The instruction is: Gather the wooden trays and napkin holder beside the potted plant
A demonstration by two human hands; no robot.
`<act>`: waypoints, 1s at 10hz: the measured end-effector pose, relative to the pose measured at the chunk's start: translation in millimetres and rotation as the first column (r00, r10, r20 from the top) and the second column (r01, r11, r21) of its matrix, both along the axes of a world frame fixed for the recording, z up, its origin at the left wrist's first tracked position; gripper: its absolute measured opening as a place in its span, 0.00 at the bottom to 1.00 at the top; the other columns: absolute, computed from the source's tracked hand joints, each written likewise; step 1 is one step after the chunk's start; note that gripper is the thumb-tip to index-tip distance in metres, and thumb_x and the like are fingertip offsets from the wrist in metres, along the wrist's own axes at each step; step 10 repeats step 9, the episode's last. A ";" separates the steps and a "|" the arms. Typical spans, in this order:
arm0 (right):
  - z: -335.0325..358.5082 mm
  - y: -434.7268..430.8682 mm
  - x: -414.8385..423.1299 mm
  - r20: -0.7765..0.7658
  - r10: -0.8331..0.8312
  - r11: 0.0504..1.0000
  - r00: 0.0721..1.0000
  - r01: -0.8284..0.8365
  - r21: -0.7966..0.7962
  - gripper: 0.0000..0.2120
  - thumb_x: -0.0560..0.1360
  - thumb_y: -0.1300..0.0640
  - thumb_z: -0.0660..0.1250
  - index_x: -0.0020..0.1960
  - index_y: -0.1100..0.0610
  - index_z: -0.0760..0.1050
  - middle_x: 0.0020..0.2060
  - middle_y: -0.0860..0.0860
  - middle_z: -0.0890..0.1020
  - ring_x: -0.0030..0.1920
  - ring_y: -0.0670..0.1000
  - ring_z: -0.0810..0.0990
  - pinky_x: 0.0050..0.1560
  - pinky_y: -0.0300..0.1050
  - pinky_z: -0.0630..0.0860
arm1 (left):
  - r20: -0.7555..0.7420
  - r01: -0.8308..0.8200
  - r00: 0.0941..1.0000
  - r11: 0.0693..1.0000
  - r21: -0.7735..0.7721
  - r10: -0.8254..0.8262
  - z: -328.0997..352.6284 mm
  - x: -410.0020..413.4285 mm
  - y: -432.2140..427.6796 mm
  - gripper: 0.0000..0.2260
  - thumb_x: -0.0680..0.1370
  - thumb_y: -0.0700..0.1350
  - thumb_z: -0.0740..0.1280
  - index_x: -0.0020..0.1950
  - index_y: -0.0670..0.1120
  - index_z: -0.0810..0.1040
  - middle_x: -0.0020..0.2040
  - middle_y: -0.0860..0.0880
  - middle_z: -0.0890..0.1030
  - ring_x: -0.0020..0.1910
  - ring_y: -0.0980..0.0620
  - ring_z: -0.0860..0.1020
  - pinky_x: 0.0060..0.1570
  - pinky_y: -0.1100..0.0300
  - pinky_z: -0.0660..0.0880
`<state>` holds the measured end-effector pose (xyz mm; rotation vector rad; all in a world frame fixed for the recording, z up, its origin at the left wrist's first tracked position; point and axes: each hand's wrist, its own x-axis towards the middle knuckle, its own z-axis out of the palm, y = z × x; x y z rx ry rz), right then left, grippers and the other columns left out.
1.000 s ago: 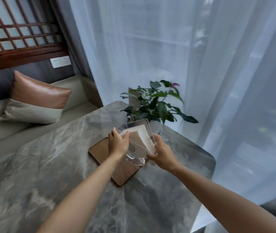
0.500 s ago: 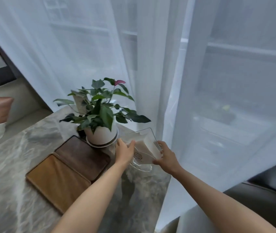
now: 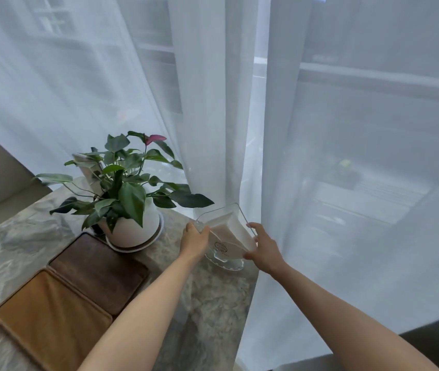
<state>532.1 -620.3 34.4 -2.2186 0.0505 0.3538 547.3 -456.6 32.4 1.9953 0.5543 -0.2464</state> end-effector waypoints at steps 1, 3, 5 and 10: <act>-2.9 -7.4 3.9 -0.006 -0.008 1.000 1.000 0.008 -0.004 0.34 0.68 0.67 0.69 0.70 0.56 0.60 0.61 0.61 0.75 0.53 0.56 0.73 0.50 0.41 0.68 | -0.011 0.047 0.999 0.999 0.010 -0.046 -3.6 3.8 -3.1 0.25 0.79 0.50 0.61 0.72 0.39 0.62 0.68 0.39 0.70 0.65 0.42 0.71 0.63 0.49 0.70; -4.4 -14.3 11.1 -0.010 0.014 1.000 1.000 -0.014 -0.016 0.35 0.68 0.67 0.69 0.70 0.55 0.59 0.63 0.61 0.73 0.58 0.59 0.74 0.50 0.39 0.65 | -0.037 0.119 0.992 0.992 0.047 -0.117 -4.1 4.6 -6.0 0.27 0.80 0.50 0.57 0.76 0.41 0.55 0.75 0.42 0.63 0.73 0.42 0.64 0.71 0.48 0.64; -3.5 -13.1 8.4 -0.001 0.017 0.999 1.000 -0.017 -0.046 0.37 0.68 0.66 0.69 0.73 0.55 0.56 0.62 0.61 0.74 0.59 0.60 0.74 0.57 0.46 0.71 | -0.067 0.194 0.979 0.980 0.037 -0.191 1.3 2.0 -2.5 0.29 0.81 0.51 0.57 0.78 0.44 0.51 0.77 0.42 0.59 0.75 0.41 0.60 0.74 0.47 0.61; 54.4 4.6 -25.1 0.230 0.117 0.962 0.966 -0.053 -0.267 0.35 0.76 0.49 0.61 0.75 0.58 0.47 0.74 0.56 0.57 0.73 0.56 0.57 0.70 0.48 0.60 | 0.136 0.281 0.915 0.840 0.463 -0.381 63.8 -31.3 19.3 0.27 0.82 0.50 0.53 0.78 0.43 0.49 0.79 0.46 0.53 0.78 0.49 0.53 0.75 0.53 0.55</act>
